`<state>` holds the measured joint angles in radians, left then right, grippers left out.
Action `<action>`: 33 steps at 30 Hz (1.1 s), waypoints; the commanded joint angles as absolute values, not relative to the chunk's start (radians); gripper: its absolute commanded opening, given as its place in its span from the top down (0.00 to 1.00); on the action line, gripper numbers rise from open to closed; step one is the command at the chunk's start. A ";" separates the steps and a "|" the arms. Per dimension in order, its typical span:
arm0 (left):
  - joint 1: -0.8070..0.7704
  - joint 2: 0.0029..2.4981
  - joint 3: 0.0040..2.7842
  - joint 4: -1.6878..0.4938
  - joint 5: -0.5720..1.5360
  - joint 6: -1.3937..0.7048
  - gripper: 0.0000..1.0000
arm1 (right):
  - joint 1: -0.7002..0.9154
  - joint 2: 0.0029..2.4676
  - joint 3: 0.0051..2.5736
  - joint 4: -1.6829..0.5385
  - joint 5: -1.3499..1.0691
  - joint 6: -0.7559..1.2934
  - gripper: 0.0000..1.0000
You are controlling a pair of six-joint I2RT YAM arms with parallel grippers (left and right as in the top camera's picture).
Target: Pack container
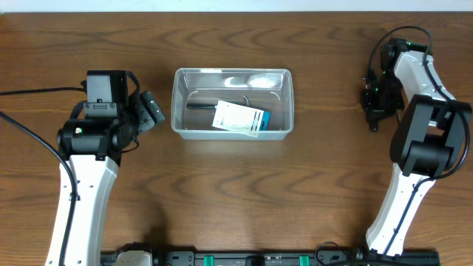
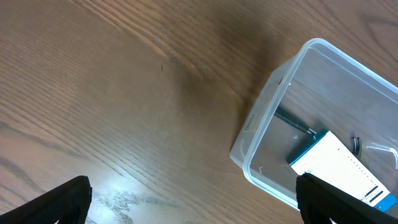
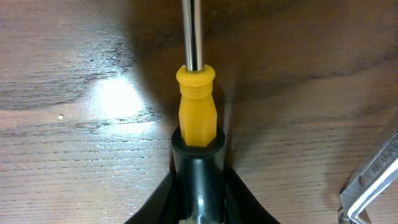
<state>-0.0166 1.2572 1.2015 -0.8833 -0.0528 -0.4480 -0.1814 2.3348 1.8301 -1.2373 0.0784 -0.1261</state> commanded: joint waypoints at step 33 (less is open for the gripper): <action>-0.012 1.264 1.212 -0.886 -0.065 -0.446 0.02 | 0.379 2.264 2.557 -1.497 -0.072 -0.252 0.77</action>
